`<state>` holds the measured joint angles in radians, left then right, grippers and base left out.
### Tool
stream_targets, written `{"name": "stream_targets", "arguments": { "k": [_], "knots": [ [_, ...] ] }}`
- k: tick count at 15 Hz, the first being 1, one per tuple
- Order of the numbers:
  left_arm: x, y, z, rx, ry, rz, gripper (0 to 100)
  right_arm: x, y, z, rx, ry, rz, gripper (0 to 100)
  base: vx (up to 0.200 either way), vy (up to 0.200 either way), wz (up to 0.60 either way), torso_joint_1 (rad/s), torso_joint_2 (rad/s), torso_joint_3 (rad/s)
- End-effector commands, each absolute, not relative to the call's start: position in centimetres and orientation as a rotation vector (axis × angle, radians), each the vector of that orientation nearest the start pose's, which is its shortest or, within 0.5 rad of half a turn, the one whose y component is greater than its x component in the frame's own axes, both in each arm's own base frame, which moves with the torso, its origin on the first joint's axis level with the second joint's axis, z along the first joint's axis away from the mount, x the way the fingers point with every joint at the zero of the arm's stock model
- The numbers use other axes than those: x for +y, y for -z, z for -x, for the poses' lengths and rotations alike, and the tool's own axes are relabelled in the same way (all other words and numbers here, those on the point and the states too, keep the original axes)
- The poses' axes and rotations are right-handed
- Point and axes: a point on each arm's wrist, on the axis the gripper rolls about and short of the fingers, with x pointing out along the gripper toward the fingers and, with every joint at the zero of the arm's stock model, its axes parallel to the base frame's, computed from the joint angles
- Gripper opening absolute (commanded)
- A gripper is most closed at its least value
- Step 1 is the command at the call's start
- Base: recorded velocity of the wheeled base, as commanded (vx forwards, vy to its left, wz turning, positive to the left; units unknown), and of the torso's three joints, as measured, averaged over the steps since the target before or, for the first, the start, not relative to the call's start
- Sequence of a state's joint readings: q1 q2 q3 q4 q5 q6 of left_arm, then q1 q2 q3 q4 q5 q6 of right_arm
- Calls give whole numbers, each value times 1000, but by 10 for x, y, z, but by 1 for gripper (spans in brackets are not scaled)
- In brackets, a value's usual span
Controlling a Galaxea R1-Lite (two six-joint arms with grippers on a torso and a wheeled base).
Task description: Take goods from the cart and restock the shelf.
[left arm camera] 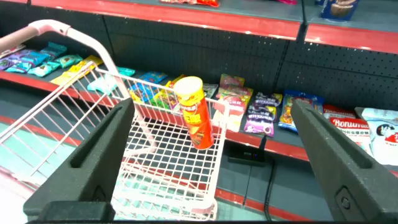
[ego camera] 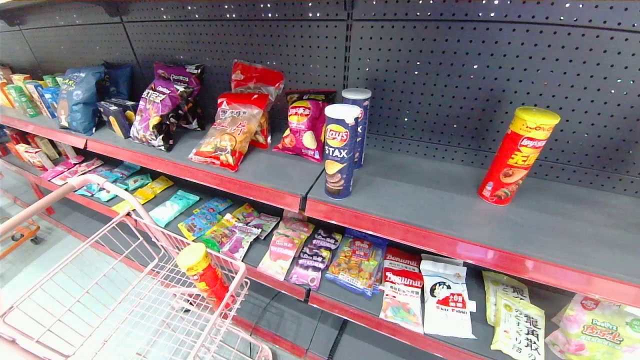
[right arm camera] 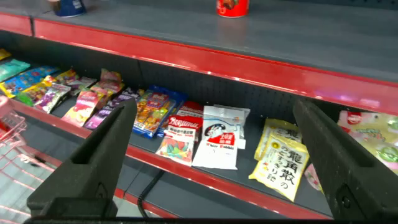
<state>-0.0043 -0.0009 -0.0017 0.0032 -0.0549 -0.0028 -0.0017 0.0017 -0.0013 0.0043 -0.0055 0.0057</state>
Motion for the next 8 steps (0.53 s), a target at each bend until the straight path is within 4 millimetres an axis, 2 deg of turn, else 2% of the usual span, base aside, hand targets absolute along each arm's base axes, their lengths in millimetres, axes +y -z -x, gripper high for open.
{"name": "stream_targets", "arguments": {
  "k": [1,3,8],
  "knots": [
    [-1,-76,23,2,58,3,100,0,-76,23,6,8,-6,100,0,0,0,0,0,0],
    [-1,-76,23,2,60,3,100,0,-76,23,6,8,-8,100,0,0,0,-38,121,65],
    [-1,-76,23,2,58,3,100,0,-76,23,6,8,-11,100,0,0,0,-137,349,201]
  ]
}}
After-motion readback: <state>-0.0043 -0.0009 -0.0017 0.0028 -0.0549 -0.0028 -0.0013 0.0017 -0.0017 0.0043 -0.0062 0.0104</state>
